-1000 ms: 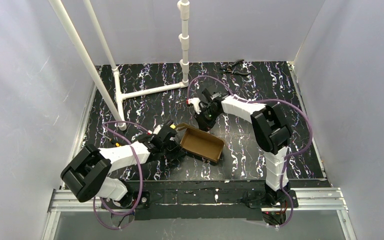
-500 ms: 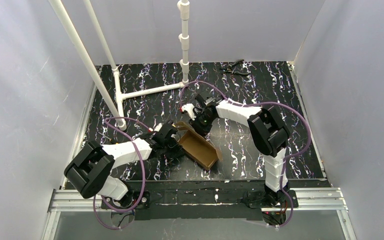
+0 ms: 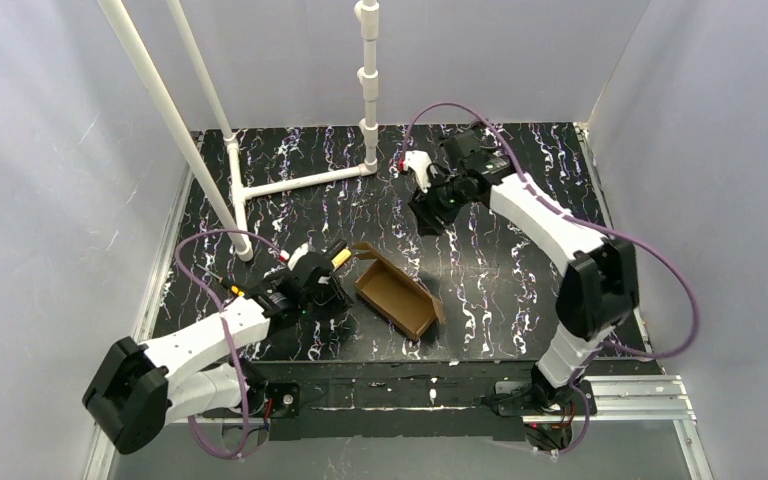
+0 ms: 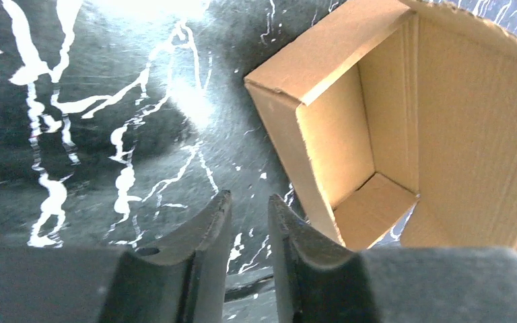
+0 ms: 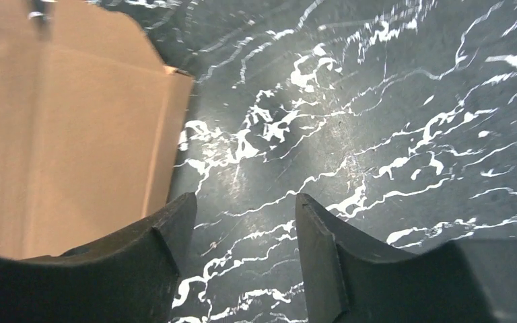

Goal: Fold the paper box

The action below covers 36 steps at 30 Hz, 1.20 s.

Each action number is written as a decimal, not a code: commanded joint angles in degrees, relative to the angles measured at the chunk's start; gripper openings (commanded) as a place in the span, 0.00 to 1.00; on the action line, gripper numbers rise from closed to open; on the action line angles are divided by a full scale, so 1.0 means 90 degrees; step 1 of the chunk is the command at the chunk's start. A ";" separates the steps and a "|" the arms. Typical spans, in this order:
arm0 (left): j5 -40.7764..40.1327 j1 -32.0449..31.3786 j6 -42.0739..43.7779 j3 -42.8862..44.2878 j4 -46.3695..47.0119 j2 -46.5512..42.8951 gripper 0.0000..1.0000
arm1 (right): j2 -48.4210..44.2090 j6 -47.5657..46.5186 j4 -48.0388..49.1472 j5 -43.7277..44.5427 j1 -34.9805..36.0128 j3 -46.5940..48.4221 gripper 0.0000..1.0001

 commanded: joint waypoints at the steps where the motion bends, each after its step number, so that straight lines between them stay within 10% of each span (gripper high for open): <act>1: -0.0374 0.0038 0.1205 -0.0108 -0.0997 -0.0700 0.32 | -0.0987 -0.0444 -0.0548 -0.0756 0.0039 -0.0041 0.68; 12: -0.0257 0.0082 0.4416 0.0717 -0.1623 -0.1280 0.85 | -0.3049 -0.1317 -0.0445 -0.2403 -0.1102 -0.1838 0.98; 23: -0.0640 0.0454 0.7435 0.1888 -0.1769 0.0166 0.92 | -0.3874 -0.1161 0.0256 -0.2908 -0.2124 -0.3229 0.98; 36: 0.1037 0.1627 0.7424 0.1930 -0.1012 0.1074 0.91 | -0.3775 -0.1109 0.0672 -0.2984 -0.2366 -0.3683 0.98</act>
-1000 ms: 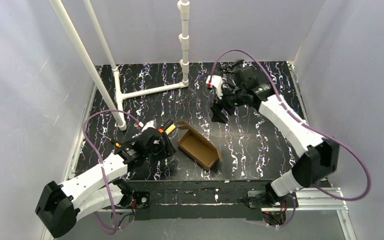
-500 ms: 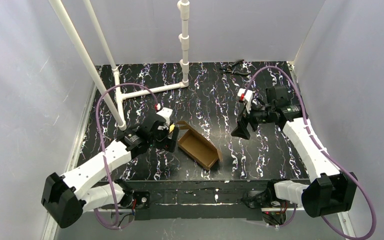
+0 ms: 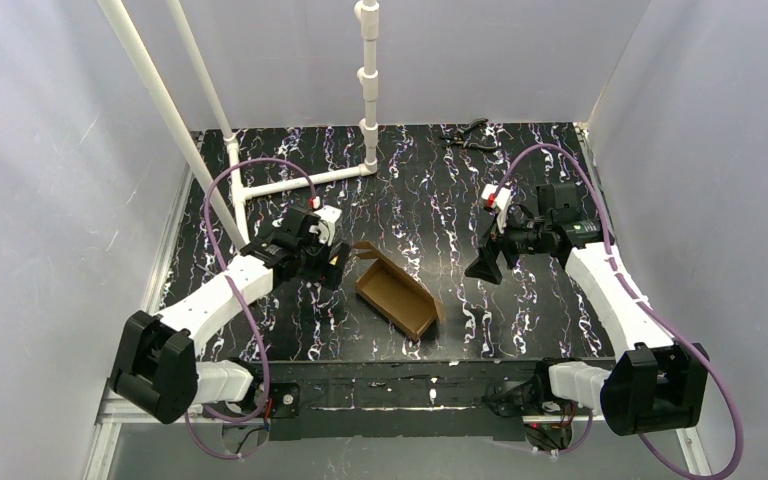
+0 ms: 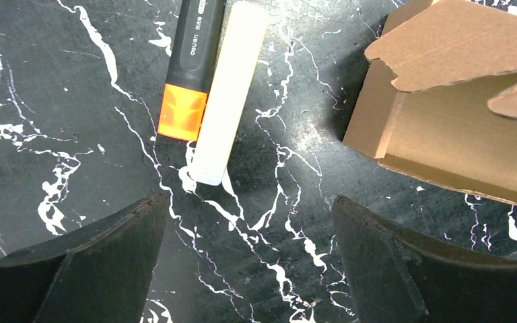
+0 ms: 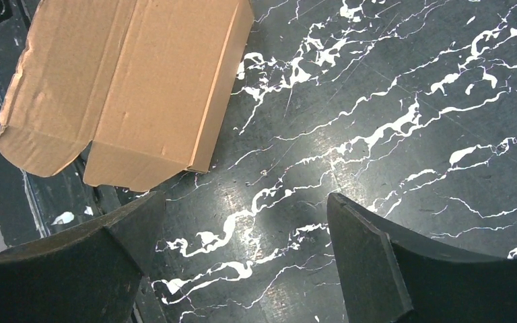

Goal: Fold the paper box

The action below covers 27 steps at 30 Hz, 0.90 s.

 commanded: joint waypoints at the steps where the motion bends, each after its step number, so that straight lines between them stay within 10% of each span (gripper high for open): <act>1: 0.0537 0.0177 0.0095 0.0192 0.0109 0.0132 0.91 | 0.0051 0.0040 0.0316 -0.0243 -0.0062 -0.0046 0.98; 27: 0.1667 0.0746 -0.0094 0.0271 0.0257 0.0306 0.96 | 0.0080 0.0065 0.0602 -0.0495 -0.0209 -0.0353 0.99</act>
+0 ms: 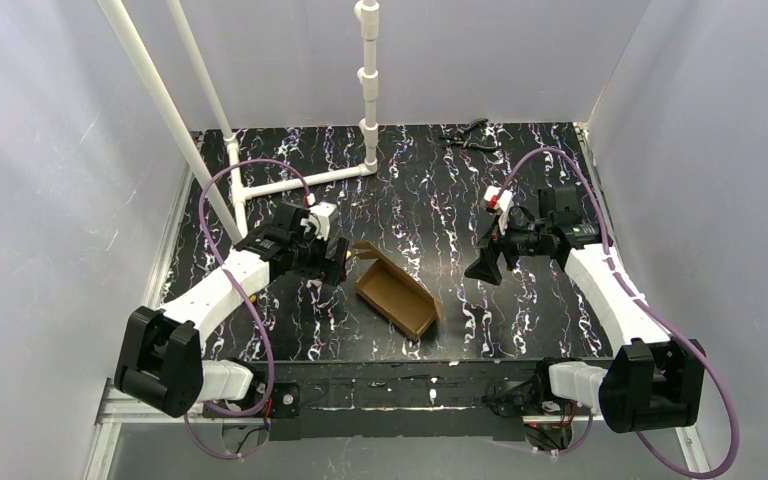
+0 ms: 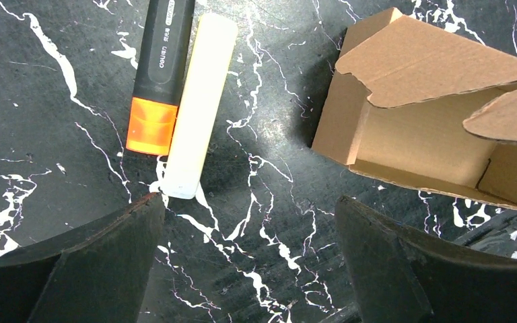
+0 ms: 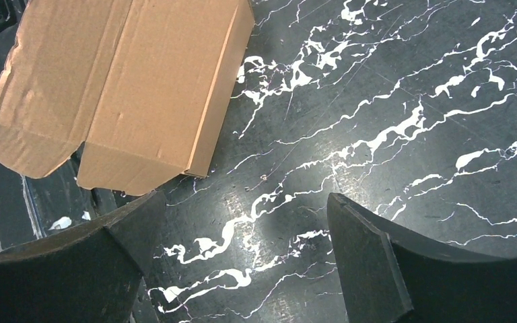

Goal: Fold the paper box

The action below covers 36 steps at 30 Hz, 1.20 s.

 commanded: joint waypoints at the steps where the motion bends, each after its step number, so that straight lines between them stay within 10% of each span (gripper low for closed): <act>1: 0.0537 0.0201 -0.0021 0.0321 -0.0011 0.0159 0.95 | 0.0005 0.0050 0.0263 -0.0238 -0.0064 -0.0126 0.98; 14: 0.0464 0.0356 0.0404 0.1135 -0.0513 0.1663 0.53 | -0.0424 0.0250 0.0851 -0.0747 -0.0537 -0.0821 0.99; 36: -0.0284 0.0350 0.0157 0.1194 -0.0215 0.2513 0.38 | -0.0247 -0.0055 0.0659 -0.1002 -0.0727 -0.0857 0.98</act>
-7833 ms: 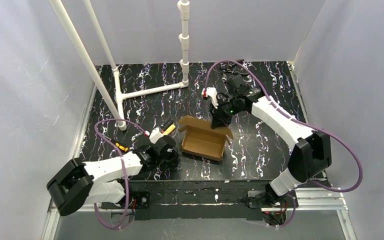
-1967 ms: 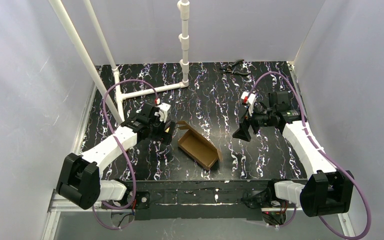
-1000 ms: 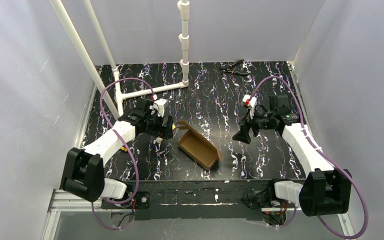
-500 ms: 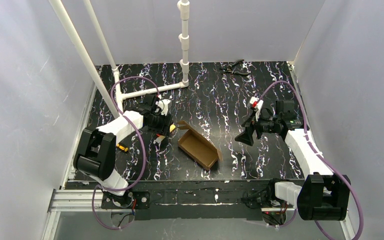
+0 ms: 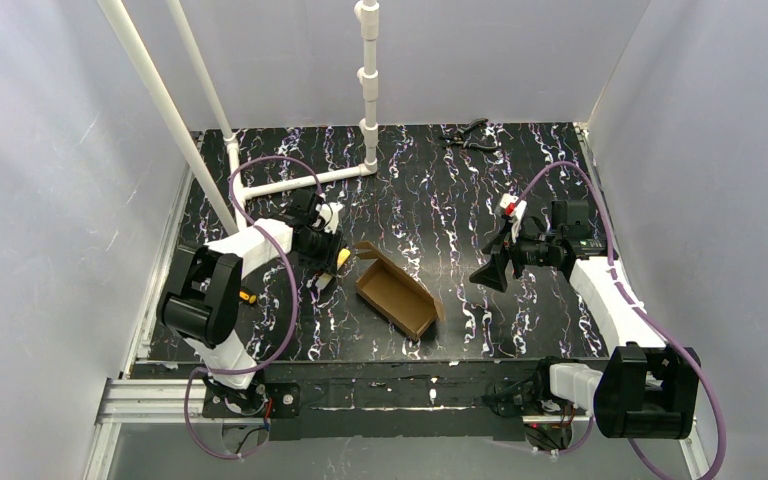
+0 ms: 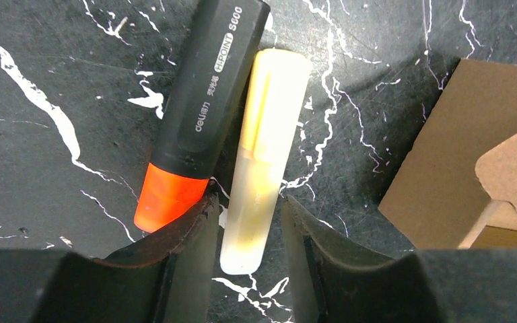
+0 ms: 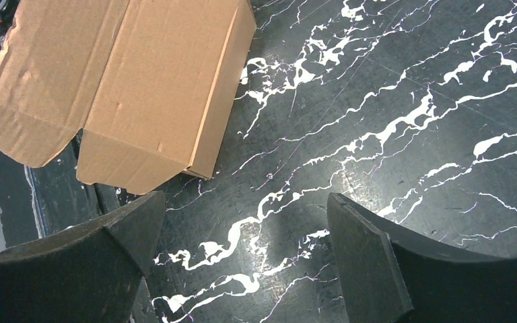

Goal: Fold the paper box

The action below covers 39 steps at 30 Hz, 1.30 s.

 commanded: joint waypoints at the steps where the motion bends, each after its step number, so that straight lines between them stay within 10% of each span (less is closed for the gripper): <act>1: -0.0452 0.0021 -0.0258 0.0141 -0.0099 0.0113 0.38 | 0.0013 -0.0153 0.0030 -0.0220 -0.0051 -0.0007 0.98; 14: -0.1940 -0.0603 -0.1547 -0.0911 0.0038 -0.1408 0.00 | -0.0010 -0.0231 -0.0086 -0.0327 -0.0144 0.0027 0.98; 26: -0.0614 -0.0616 -0.3856 -0.1788 -0.0400 -0.3842 0.00 | -0.0087 -0.0261 -0.0136 -0.0407 -0.0144 0.0029 0.98; 32: 0.0737 -0.0733 -0.6874 -0.3120 0.0988 -0.5412 0.00 | -0.0109 -0.0281 -0.0145 -0.0426 -0.0147 0.0041 0.99; 39: -0.0006 -0.1800 -0.9040 -0.3850 0.2586 -0.6012 0.00 | -0.0166 -0.0281 -0.0159 -0.0475 -0.0320 0.0033 0.98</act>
